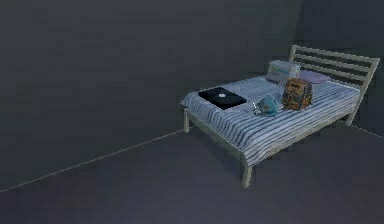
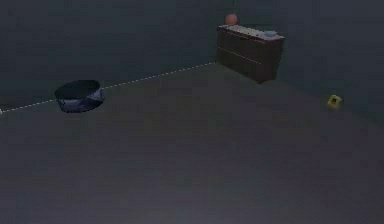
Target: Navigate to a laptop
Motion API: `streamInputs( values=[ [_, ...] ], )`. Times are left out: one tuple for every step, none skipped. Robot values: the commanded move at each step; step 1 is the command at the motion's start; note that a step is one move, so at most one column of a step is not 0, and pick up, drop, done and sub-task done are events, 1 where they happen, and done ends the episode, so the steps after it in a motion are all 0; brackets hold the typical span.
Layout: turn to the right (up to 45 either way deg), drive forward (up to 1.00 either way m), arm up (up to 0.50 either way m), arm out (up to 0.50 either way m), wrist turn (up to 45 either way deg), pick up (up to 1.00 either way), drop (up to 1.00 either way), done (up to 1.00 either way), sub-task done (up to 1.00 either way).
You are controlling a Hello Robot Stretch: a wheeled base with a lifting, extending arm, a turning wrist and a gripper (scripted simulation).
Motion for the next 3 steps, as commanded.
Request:
streamInputs(
  values=[
    [0.0,0.85,0.00,0.00,0.0,0.00,0.00,0.00,0.00],
    [15.0,0.00,0.00,0.00,0.0,0.00,0.00,0.00,0.00],
    [0.0,0.00,0.00,0.00,0.0,0.00,0.00,1.00,0.00]
  ],
)
